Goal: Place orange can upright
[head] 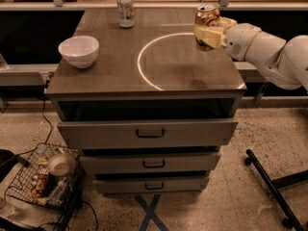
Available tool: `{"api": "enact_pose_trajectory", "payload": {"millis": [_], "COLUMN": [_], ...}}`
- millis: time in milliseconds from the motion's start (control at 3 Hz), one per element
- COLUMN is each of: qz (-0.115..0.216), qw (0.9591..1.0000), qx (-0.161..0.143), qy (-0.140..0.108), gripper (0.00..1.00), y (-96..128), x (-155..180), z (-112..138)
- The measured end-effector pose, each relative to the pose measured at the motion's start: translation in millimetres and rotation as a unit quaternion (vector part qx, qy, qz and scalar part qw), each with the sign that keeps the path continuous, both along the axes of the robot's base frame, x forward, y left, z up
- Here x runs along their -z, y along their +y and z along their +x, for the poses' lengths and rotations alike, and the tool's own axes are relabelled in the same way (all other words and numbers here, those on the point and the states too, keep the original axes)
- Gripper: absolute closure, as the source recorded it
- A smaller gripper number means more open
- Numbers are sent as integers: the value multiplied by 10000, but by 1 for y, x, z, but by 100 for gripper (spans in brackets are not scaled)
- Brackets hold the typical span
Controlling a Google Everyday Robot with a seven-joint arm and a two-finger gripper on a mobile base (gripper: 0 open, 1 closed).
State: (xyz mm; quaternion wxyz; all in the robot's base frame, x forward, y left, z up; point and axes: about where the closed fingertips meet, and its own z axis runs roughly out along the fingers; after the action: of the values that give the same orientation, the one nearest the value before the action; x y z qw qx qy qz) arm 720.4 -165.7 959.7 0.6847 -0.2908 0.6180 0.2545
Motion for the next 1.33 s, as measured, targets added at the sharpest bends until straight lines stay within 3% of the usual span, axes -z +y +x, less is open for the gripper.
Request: {"api": "enact_pose_trajectory", "payload": {"millis": [667, 1333], "qz": [199, 452], "qw": [9997, 9976], "qx": [106, 398], "qy": [72, 349], "gripper": [100, 100], "y": [-11, -14], "x": [20, 59], "z": [-8, -27]}}
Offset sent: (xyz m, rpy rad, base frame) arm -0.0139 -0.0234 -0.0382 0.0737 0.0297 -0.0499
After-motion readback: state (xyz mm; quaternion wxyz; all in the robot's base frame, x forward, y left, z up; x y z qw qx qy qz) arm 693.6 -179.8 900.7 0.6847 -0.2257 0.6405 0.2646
